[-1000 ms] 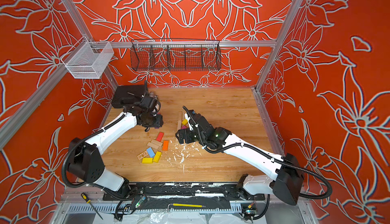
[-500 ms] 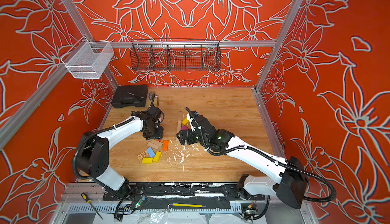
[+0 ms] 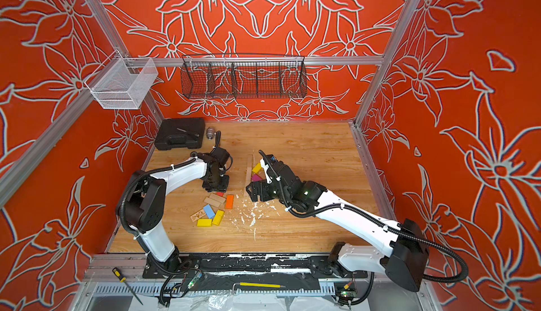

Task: Assemble the letter k with building blocks
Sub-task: Assemble the building block at the center of the board.

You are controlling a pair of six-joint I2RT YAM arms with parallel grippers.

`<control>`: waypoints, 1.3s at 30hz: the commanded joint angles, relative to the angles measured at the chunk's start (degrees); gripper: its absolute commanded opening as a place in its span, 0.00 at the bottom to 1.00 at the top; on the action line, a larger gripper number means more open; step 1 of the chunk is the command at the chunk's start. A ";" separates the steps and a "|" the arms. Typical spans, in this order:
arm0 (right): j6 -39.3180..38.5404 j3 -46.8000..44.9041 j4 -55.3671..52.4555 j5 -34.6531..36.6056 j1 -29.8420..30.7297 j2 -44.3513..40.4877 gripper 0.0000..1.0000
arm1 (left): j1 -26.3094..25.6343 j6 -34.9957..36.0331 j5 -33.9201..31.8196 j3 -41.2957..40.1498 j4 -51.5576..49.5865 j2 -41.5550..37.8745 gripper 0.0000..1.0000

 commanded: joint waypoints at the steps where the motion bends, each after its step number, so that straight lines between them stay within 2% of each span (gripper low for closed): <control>1: 1.23 -0.40 0.29 1.22 0.18 -0.97 0.96 | -0.36 -0.88 -2.29 1.78 -1.01 1.82 0.45; 9: 1.38 -0.42 0.35 1.39 0.17 -0.92 0.97 | -0.42 -1.79 -2.50 2.37 -0.97 2.87 0.38; 19: 1.28 -0.45 0.32 1.38 0.19 -0.96 0.97 | -0.33 -5.69 -6.26 2.81 -3.08 3.30 0.29; 39: 1.09 -0.15 0.11 1.38 0.18 -1.01 0.97 | 1.42 -5.98 -7.63 4.80 -3.77 4.47 0.28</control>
